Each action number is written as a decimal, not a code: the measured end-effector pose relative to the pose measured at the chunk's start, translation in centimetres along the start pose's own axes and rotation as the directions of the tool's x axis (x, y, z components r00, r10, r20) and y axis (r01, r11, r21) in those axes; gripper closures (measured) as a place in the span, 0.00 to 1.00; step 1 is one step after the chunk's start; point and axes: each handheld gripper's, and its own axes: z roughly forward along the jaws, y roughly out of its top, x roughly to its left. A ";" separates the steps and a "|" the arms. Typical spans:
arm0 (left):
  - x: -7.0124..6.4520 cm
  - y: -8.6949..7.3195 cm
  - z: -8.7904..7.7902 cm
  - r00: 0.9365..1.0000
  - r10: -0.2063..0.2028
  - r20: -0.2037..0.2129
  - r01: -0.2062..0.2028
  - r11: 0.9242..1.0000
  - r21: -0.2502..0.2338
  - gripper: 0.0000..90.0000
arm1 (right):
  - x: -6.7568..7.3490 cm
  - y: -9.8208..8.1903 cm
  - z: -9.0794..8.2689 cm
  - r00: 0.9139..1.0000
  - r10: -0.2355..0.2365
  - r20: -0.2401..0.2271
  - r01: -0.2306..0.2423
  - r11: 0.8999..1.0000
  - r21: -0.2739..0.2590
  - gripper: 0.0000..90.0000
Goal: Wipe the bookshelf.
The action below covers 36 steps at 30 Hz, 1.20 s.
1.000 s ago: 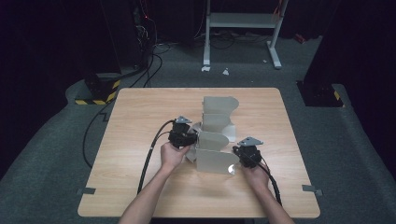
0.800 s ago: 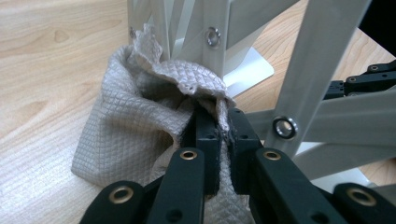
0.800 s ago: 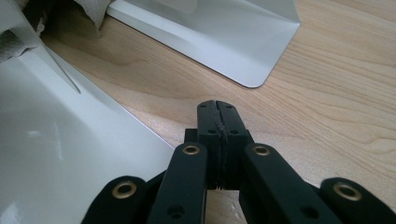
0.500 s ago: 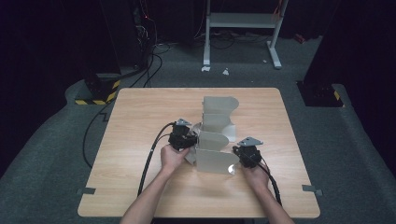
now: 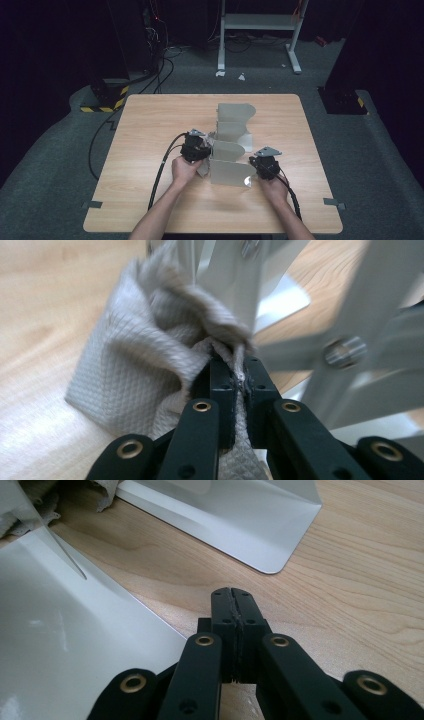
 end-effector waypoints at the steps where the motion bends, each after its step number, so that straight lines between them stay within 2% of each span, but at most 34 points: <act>1: -0.2 0.3 -0.6 1.000 0.008 0.003 -0.008 1.000 -0.018 0.95 | 0.0 0.0 0.0 1.000 -0.002 0.001 0.002 1.000 0.000 1.00; 3: -0.4 0.8 -1.3 1.000 0.012 0.016 -0.012 0.999 -0.040 0.95 | 0.0 0.0 0.0 1.000 -0.001 0.000 0.001 1.000 0.000 1.00; 7: -1.1 2.1 -2.9 0.998 0.052 0.019 -0.050 0.996 -0.080 0.95 | 0.0 0.0 0.0 1.000 -0.004 0.003 0.004 1.000 0.000 1.00; 13: -1.6 3.3 -4.6 0.997 0.065 0.035 -0.060 0.990 -0.126 0.95 | 0.0 0.0 0.0 1.000 -0.004 0.002 0.004 1.000 0.000 1.00; 19: -1.9 4.5 -5.7 0.996 0.079 0.036 -0.073 0.985 -0.158 0.95 | 0.0 0.0 0.0 1.000 0.003 -0.001 -0.003 1.000 0.001 1.00; 22: -1.6 5.2 -5.5 0.996 0.087 0.025 -0.082 0.984 -0.157 0.95 | 0.0 0.0 0.0 1.000 0.005 -0.003 -0.005 1.000 0.001 1.00; 24: -1.0 6.0 -5.1 0.997 0.069 0.017 -0.066 0.986 -0.152 0.95 | 0.0 0.0 0.0 1.000 0.005 -0.003 -0.005 1.000 0.001 1.00; 27: -0.8 6.7 -4.6 0.997 0.076 0.004 -0.074 0.986 -0.149 0.95 | 0.0 0.0 0.0 1.000 0.002 -0.002 -0.002 1.000 0.001 1.00; 36: -0.2 6.2 -3.3 0.999 0.053 -0.004 -0.053 0.990 -0.128 0.95 | 0.1 0.0 0.0 1.000 -0.004 0.002 0.004 1.000 0.000 1.00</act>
